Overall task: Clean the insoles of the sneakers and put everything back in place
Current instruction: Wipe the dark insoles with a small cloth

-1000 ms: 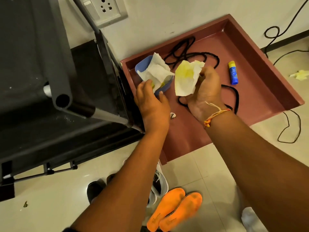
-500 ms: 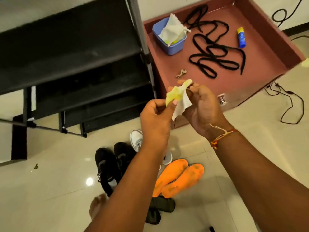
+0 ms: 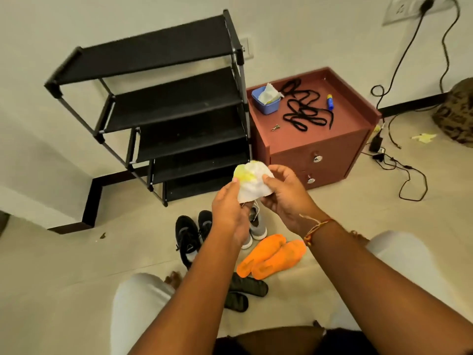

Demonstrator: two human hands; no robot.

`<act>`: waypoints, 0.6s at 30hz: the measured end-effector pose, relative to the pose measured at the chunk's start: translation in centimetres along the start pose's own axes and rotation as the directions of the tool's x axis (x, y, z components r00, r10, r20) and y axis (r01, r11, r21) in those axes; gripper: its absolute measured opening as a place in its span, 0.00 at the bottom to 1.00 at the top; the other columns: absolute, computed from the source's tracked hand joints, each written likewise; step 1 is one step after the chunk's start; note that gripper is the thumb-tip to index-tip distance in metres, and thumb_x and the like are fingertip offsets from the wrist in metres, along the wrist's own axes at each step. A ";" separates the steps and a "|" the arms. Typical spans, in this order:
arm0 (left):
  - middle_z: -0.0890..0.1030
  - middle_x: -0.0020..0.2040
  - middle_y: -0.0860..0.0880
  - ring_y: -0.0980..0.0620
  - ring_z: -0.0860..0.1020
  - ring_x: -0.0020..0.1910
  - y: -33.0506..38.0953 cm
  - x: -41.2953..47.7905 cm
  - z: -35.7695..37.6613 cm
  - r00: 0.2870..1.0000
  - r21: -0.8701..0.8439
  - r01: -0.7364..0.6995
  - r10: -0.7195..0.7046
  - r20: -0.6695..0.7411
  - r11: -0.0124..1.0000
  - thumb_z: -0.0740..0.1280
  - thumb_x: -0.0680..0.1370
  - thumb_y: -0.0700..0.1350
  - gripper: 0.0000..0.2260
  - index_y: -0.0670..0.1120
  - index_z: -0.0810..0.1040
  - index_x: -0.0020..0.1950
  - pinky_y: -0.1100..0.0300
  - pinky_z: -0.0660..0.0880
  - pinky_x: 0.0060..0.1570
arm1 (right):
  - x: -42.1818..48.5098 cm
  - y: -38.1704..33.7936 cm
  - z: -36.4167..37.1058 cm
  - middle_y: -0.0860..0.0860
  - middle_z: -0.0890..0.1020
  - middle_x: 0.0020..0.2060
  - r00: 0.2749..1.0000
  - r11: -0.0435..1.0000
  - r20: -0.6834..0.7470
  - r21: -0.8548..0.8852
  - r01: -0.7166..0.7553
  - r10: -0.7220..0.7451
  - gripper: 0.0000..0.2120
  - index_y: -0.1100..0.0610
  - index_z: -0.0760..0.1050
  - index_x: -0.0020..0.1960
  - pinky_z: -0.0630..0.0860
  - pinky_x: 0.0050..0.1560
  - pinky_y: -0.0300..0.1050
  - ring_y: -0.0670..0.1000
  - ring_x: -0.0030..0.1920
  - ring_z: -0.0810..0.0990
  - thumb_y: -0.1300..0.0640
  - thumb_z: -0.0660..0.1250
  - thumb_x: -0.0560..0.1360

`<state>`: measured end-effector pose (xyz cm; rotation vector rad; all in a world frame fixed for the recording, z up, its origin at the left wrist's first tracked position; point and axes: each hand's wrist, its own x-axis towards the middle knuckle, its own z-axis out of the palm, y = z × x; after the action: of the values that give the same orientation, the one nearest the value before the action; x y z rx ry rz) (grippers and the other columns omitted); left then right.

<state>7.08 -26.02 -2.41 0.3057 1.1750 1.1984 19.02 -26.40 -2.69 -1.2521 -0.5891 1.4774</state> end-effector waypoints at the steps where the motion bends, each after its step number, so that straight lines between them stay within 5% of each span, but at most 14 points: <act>1: 0.85 0.55 0.41 0.45 0.84 0.53 -0.3 -0.9 -0.6 1.000 -0.043 0.017 -0.017 0.005 0.999 0.67 0.82 0.43 0.08 0.41 0.79 0.58 0.53 0.81 0.52 | -1.2 0.3 -0.1 0.54 0.81 0.55 1.000 0.999 -0.003 -0.041 0.007 -0.008 0.10 0.49 0.72 0.60 0.79 0.49 0.52 0.52 0.46 0.81 0.60 0.65 0.81; 5: 0.84 0.57 0.39 0.43 0.83 0.57 -1.4 -3.3 -2.0 0.996 -0.134 0.079 -0.074 0.042 0.988 0.68 0.81 0.43 0.13 0.39 0.78 0.64 0.50 0.80 0.57 | -3.8 1.0 -1.2 0.56 0.81 0.45 0.986 0.928 0.033 -0.335 0.164 -0.162 0.12 0.50 0.73 0.58 0.77 0.37 0.46 0.49 0.36 0.78 0.62 0.68 0.78; 8: 0.84 0.57 0.38 0.43 0.83 0.57 -1.9 -3.3 -2.4 0.996 -0.148 0.081 -0.074 0.050 0.986 0.69 0.80 0.44 0.15 0.37 0.78 0.64 0.49 0.79 0.60 | -4.0 1.0 -1.5 0.53 0.84 0.44 0.960 0.836 0.078 -0.475 0.274 -0.270 0.05 0.52 0.82 0.51 0.79 0.42 0.45 0.50 0.42 0.81 0.59 0.68 0.78; 12: 0.86 0.47 0.42 0.48 0.84 0.44 -2.4 -2.3 -2.6 0.996 -0.079 0.078 -0.075 0.040 0.994 0.69 0.80 0.43 0.10 0.38 0.81 0.58 0.57 0.80 0.47 | -2.9 0.6 -1.3 0.51 0.86 0.44 0.982 0.952 0.184 -0.295 0.086 -0.032 0.12 0.56 0.83 0.52 0.80 0.45 0.40 0.45 0.43 0.84 0.50 0.65 0.81; 14: 0.86 0.47 0.43 0.49 0.84 0.42 -2.8 -1.2 -2.7 0.994 -0.016 0.099 -0.099 0.042 0.995 0.69 0.81 0.43 0.09 0.39 0.81 0.57 0.58 0.81 0.43 | -1.3 1.1 -1.5 0.56 0.86 0.48 0.976 0.943 0.217 -0.325 0.079 -0.008 0.10 0.61 0.81 0.56 0.82 0.46 0.43 0.50 0.46 0.85 0.55 0.68 0.79; 18: 0.84 0.41 0.44 0.52 0.82 0.35 -5.2 2.6 -3.0 0.991 0.144 0.135 -0.130 -0.044 0.980 0.68 0.81 0.41 0.04 0.41 0.80 0.51 0.61 0.78 0.33 | 3.0 3.0 -3.3 0.56 0.83 0.42 0.993 0.879 0.118 -0.474 0.053 0.005 0.07 0.64 0.80 0.52 0.78 0.35 0.42 0.48 0.37 0.82 0.62 0.71 0.77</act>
<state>7.25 -27.06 -8.89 0.3130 1.2959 1.0067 21.17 -25.46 -7.51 -1.5309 -1.0948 1.4369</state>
